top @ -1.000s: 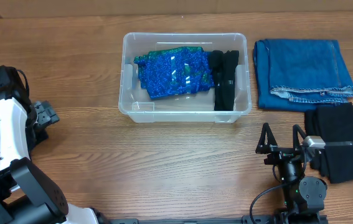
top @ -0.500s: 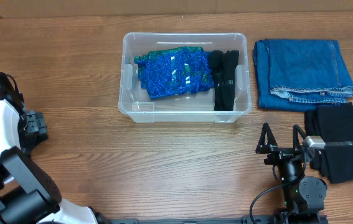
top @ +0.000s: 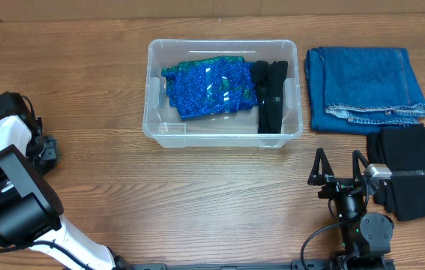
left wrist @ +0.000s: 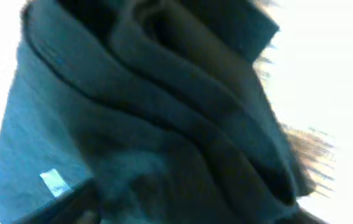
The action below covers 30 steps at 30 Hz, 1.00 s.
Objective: Pack container
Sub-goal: 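Grasp the second black garment on the left with the left gripper, then lay the black garment into the container's front, release, withdraw left arm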
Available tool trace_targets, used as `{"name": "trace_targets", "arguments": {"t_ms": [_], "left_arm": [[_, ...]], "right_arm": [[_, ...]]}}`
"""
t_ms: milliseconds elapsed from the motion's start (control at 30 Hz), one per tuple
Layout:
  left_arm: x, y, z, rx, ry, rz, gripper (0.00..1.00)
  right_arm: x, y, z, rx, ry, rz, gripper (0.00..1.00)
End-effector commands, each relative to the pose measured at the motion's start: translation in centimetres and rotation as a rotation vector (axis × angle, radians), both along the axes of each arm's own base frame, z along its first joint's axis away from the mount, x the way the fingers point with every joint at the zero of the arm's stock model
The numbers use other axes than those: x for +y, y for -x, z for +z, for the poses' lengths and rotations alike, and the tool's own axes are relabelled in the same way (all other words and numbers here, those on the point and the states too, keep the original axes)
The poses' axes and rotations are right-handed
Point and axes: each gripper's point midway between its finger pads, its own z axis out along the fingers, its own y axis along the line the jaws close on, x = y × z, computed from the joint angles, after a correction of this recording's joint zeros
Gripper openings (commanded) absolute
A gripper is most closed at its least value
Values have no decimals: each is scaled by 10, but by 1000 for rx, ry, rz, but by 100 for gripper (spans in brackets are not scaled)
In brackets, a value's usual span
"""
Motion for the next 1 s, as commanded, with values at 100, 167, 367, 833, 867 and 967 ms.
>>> {"name": "trace_targets", "arguments": {"t_ms": [100,167,367,833,867,967], "left_arm": [[-4,-9,-10,-10,9,35,16],[-7,-19,1,-43,3,93,4],[-49,-90,78,-201,148,20,4],[-247,-182,297,-489,-94,-624,4],[-261,-182,305,-495,-132,-661,4],[-301,-180,323,-500,-241,-773,4]], "right_arm": [[1,0,-2,-4,3,5,100],[1,0,-2,-4,3,5,100],[1,0,-2,-4,3,5,100],[1,0,-2,-4,3,5,100],[1,0,-2,-4,3,5,100],[1,0,-2,-4,3,5,100]]}}
